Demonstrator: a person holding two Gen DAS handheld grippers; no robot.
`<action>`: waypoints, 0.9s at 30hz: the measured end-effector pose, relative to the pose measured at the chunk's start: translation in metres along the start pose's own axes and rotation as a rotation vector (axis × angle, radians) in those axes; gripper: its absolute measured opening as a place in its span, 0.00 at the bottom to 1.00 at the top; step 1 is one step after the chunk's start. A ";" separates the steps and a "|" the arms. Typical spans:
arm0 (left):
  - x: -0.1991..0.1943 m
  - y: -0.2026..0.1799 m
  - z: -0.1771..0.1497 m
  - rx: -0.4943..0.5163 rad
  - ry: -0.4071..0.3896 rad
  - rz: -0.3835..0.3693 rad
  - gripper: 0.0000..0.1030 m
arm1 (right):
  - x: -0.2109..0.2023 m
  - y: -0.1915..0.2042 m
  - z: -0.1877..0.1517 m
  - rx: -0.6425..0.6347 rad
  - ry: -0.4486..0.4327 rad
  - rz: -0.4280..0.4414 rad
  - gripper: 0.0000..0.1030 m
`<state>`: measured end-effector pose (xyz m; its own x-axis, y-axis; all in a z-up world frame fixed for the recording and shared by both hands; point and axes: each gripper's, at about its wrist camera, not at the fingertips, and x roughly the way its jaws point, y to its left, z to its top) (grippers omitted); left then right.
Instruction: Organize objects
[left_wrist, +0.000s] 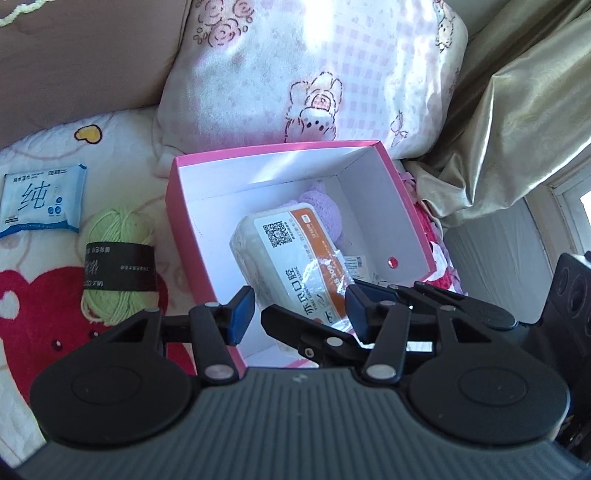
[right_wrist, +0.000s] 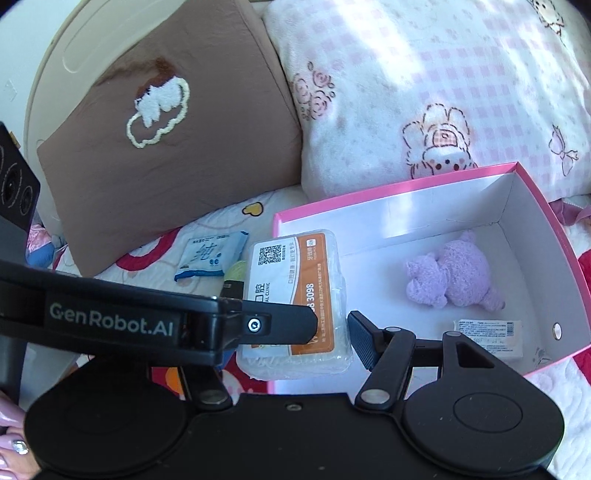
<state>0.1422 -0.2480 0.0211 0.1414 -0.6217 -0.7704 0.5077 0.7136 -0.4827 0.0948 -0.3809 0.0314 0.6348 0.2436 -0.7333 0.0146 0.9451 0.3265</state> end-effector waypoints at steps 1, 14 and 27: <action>0.006 -0.001 0.004 -0.004 0.014 0.002 0.50 | 0.003 -0.004 0.002 0.000 0.007 -0.004 0.66; 0.090 -0.013 0.017 -0.115 0.141 0.100 0.51 | 0.048 -0.063 -0.007 0.016 0.104 -0.011 0.65; 0.141 -0.011 0.010 -0.189 0.196 0.132 0.50 | 0.081 -0.092 -0.021 0.133 0.210 -0.059 0.64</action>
<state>0.1648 -0.3467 -0.0778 0.0193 -0.4588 -0.8883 0.3260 0.8428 -0.4283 0.1286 -0.4433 -0.0700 0.4556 0.2415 -0.8568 0.1574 0.9255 0.3446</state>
